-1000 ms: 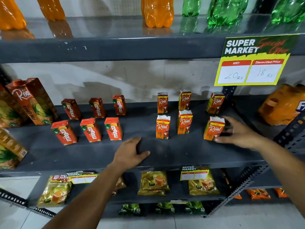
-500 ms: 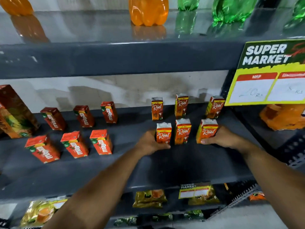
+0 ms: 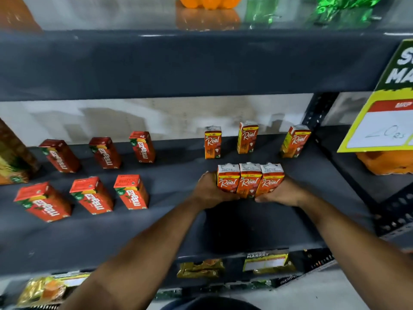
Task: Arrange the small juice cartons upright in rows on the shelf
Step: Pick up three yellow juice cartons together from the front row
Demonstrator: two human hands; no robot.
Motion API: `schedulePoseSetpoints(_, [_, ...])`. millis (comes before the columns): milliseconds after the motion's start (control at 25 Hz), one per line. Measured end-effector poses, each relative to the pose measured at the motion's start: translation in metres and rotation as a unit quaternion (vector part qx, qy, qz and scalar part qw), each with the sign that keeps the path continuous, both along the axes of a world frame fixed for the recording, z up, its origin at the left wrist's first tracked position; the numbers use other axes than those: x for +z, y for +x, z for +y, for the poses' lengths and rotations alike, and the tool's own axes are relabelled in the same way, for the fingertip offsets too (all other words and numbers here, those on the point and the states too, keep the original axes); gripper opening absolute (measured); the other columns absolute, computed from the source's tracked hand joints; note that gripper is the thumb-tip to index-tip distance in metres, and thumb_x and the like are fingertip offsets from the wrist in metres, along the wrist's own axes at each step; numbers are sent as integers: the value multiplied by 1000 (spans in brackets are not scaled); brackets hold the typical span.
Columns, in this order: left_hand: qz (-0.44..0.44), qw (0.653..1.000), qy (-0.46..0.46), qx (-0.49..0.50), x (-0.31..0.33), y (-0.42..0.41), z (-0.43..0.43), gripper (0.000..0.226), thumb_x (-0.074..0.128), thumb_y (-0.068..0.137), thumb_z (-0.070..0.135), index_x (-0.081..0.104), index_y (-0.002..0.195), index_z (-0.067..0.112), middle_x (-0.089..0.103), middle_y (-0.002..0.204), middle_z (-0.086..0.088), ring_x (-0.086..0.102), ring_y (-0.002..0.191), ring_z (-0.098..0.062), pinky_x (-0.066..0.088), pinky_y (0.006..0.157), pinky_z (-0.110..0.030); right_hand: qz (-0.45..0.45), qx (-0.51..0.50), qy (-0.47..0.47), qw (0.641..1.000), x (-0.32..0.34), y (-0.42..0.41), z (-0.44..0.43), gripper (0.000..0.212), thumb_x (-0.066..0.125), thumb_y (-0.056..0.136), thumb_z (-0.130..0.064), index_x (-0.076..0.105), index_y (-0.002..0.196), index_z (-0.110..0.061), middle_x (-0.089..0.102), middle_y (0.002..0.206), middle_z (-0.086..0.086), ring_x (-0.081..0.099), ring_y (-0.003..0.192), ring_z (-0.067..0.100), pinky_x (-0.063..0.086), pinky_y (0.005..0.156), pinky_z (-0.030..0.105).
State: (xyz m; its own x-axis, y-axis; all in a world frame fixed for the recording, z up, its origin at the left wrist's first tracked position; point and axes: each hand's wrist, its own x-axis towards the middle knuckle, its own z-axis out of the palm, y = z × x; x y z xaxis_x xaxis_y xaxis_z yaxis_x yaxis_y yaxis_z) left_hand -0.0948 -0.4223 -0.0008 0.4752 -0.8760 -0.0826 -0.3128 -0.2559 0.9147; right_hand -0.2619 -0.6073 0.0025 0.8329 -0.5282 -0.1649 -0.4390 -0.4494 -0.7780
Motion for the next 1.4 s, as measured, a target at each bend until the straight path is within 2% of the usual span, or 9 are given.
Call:
schedulePoseSetpoints(120, [-8, 1000, -16, -3, -2, -11, 12, 72, 93, 54, 26, 60, 118, 25, 68, 115, 5, 63, 104, -2, 50, 97, -35, -54, -7, -20, 998, 0, -19, 24, 85, 97, 44, -21, 58, 118, -34, 63, 128, 3, 57, 119, 16, 41, 108, 43])
schedulePoseSetpoints(240, [-7, 1000, -14, 7, -8, -32, 26, 73, 94, 51, 30, 62, 116, 25, 69, 113, 4, 64, 105, -6, 50, 97, -36, -62, 5, -3, 998, -2, -40, 39, 80, 96, 49, -17, 60, 120, -25, 64, 123, 3, 60, 113, 6, 45, 104, 34])
schedulePoseSetpoints(320, [-22, 1000, -8, 13, -11, -52, 36, 63, 93, 51, 32, 63, 106, 35, 69, 105, 15, 63, 99, 5, 50, 93, -26, -51, 2, -16, 999, -7, -54, 44, 73, 95, 50, -15, 64, 116, -20, 68, 110, -5, 60, 95, -14, 50, 88, 14])
schedulePoseSetpoints(400, [-27, 999, -6, 26, -11, -71, 43, 57, 93, 53, 30, 62, 100, 39, 68, 99, 18, 62, 94, 9, 48, 88, -18, -30, -8, -25, 999, -11, -67, 46, 62, 95, 49, -14, 67, 103, -25, 66, 94, -17, 56, 79, -24, 43, 69, -1])
schedulePoseSetpoints(480, [-27, 999, 4, 41, -12, -87, 46, 58, 92, 54, 33, 64, 105, 33, 71, 105, 11, 64, 99, -2, 49, 94, -26, -20, -14, -28, 999, -11, -77, 48, 55, 95, 50, -13, 64, 90, -34, 62, 87, -24, 55, 71, -26, 39, 61, -4])
schedulePoseSetpoints(600, [-47, 997, 37, 55, -9, -101, 44, 67, 90, 55, 41, 62, 115, 25, 70, 113, 3, 62, 107, -16, 47, 99, -42, -9, -10, -40, 999, -7, -83, 47, 51, 94, 52, -14, 62, 82, -39, 61, 86, -26, 54, 70, -27, 39, 62, -4])
schedulePoseSetpoints(880, [-99, 985, 74, 122, -9, -110, 43, 82, 92, 49, 43, 51, 118, 27, 64, 118, 2, 56, 113, -20, 45, 100, -45, -2, -9, -9, 1000, -11, -86, 42, 47, 94, 50, -14, 65, 79, -36, 65, 83, -22, 60, 70, -16, 45, 61, 3])
schedulePoseSetpoints(1040, [-105, 983, 81, 124, -11, -109, 42, 86, 92, 47, 46, 53, 121, 27, 63, 118, 3, 55, 114, -18, 45, 101, -45, -5, -13, 10, 1000, -17, -88, 40, 51, 95, 48, -19, 66, 88, -34, 68, 89, -15, 62, 81, -3, 47, 73, 19])
schedulePoseSetpoints(1400, [-121, 984, 74, 108, -12, -108, 44, 90, 91, 47, 47, 48, 124, 28, 60, 120, 3, 53, 115, -18, 44, 101, -46, 18, -3, -2, 1000, -9, -89, 42, 73, 96, 45, -31, 64, 110, -26, 68, 100, -11, 65, 97, 12, 45, 72, 20])
